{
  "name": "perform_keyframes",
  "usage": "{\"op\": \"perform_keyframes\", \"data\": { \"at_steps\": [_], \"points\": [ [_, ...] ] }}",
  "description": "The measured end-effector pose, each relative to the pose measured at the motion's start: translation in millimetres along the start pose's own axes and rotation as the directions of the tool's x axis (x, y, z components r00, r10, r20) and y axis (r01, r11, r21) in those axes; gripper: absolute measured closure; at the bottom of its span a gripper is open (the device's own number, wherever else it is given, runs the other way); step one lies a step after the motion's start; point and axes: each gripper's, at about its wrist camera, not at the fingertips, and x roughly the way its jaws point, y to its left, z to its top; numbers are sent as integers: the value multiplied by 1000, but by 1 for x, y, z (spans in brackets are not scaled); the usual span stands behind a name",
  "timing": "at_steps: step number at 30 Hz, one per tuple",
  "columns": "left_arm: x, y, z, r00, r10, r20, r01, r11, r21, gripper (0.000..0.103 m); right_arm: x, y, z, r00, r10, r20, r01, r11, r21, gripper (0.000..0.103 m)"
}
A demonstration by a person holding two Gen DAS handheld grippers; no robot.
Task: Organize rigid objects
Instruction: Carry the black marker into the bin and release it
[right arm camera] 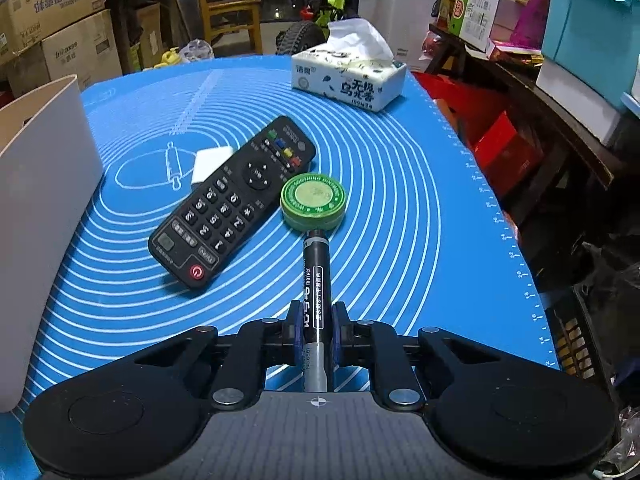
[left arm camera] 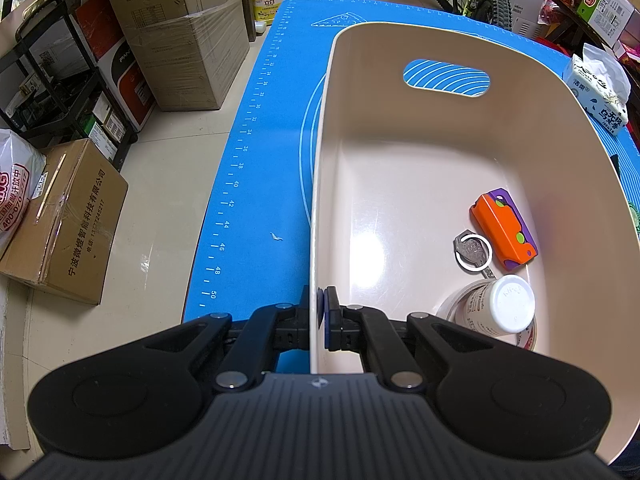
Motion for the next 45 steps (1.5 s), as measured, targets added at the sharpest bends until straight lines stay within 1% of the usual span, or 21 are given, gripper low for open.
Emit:
{"op": "perform_keyframes", "data": {
  "at_steps": [3,6,12,16,19,26,30,33,35,38,45],
  "points": [
    [0,0,0,1000,0,0,0,1000,0,98,-8,1,5,999,2,32,-2,1000,5,78],
    [0,0,0,1000,0,0,0,1000,0,98,-20,6,13,997,8,81,-8,1000,-2,78],
    [0,0,0,1000,0,0,0,1000,0,98,-51,25,35,980,56,189,-50,998,-35,78],
    [0,0,0,1000,0,0,0,1000,0,98,-71,41,52,963,109,245,-101,994,-48,78],
    [0,0,0,1000,0,0,0,1000,0,98,-85,58,65,945,157,287,-143,987,-70,78],
    [0,0,0,1000,0,0,0,1000,0,98,-99,110,89,903,283,323,-245,957,-152,78],
    [0,0,0,1000,1,0,-1,1000,1,98,-100,147,97,886,348,306,-290,931,-220,78],
    [0,0,0,1000,0,0,0,1000,0,98,-92,175,96,885,384,265,-313,909,-274,78],
    [0,0,0,1000,1,0,-1,1000,1,98,-87,193,94,889,396,230,-318,895,-312,78],
    [0,0,0,1000,0,0,0,1000,-1,98,-74,215,89,901,400,167,-323,876,-357,78],
    [0,0,0,1000,0,0,0,1000,0,98,-51,249,79,928,370,32,-325,851,-411,78]
  ]
}}
